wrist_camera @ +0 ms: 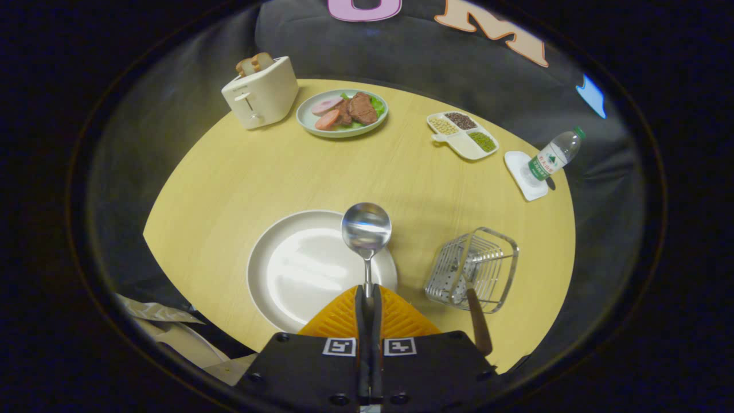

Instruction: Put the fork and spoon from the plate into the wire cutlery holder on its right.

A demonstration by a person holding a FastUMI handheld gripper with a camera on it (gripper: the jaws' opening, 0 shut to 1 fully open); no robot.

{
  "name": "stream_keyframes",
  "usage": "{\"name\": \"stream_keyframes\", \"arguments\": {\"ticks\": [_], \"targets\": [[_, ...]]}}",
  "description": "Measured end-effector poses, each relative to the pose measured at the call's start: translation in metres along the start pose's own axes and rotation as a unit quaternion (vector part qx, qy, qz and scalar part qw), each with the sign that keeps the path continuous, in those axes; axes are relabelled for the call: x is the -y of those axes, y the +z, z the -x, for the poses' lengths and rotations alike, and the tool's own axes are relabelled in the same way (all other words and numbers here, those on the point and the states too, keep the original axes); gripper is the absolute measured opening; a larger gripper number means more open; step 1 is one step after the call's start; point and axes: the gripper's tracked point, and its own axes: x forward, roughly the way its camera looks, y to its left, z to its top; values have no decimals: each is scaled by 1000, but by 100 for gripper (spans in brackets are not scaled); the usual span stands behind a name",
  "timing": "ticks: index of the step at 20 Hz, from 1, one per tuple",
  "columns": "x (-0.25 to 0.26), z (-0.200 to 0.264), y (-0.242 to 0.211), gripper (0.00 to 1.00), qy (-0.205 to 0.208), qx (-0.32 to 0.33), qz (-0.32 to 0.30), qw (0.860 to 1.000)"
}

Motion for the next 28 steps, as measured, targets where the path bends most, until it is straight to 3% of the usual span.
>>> {"name": "stream_keyframes", "arguments": {"ticks": [12, 20, 28], "targets": [[79, 30, 13, 4, -51, 0, -9, 999], [127, 26, -11, 4, -85, -48, 13, 995], [129, 17, -17, 9, -88, -60, 27, 994]]}}
